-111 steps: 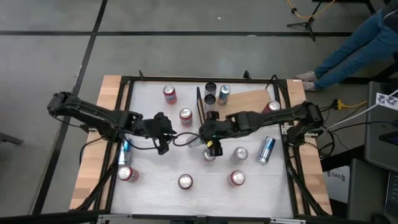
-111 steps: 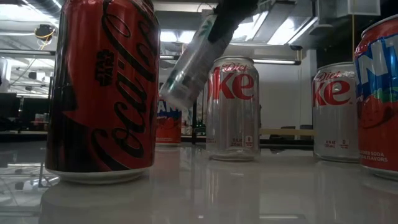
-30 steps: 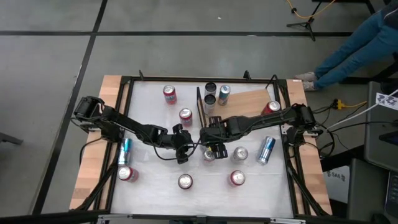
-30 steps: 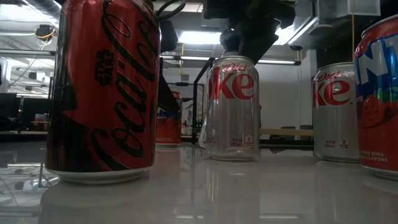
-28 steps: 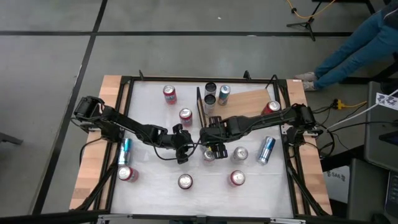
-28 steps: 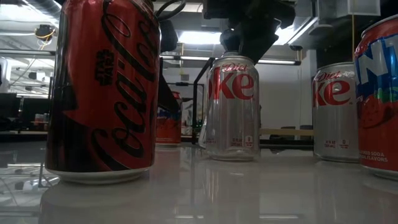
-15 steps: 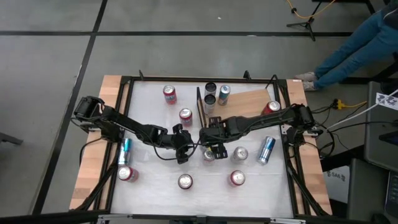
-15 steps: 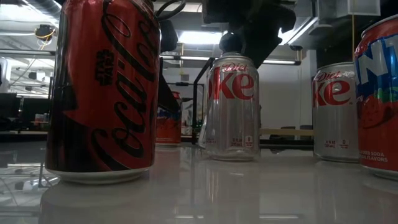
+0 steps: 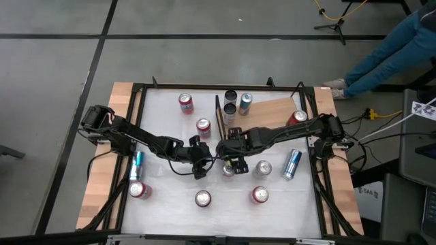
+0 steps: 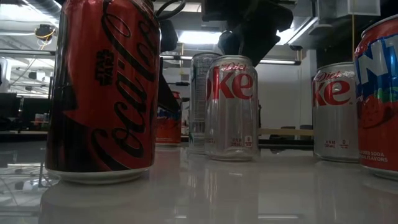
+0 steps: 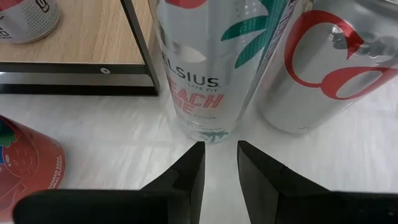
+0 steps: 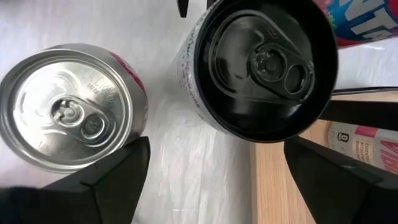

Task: Place canned beverage on shelf
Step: Put the white black soda can on the shelf aligned with the other white black soda cans

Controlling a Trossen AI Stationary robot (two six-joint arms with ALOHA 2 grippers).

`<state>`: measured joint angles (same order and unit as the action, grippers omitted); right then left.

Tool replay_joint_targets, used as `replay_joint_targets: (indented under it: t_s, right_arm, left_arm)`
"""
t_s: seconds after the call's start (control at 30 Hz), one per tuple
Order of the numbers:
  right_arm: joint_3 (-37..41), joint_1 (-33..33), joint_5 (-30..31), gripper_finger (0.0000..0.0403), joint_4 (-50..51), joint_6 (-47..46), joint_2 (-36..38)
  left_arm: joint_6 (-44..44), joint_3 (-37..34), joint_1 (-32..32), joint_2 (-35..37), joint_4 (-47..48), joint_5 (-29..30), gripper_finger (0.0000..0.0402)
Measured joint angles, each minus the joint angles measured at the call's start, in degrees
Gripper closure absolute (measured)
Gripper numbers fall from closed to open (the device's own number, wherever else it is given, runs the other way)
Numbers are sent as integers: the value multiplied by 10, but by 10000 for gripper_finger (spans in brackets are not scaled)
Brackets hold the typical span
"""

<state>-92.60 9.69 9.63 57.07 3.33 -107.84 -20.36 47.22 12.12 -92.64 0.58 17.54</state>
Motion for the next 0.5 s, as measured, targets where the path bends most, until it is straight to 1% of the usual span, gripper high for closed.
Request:
replay_joint_targets:
  t_s: [0.17,0.27,0.5]
  right_arm:
    - [0,0,2,43,8,0,1]
    - [-1,0,6,42,33,0,1]
    - [-1,0,63,42,104,-13,3]
  left_arm:
    - [0,0,0,0,0,0,317]
    - [0,0,0,0,0,0,317]
    - [0,0,0,0,-1,0,317]
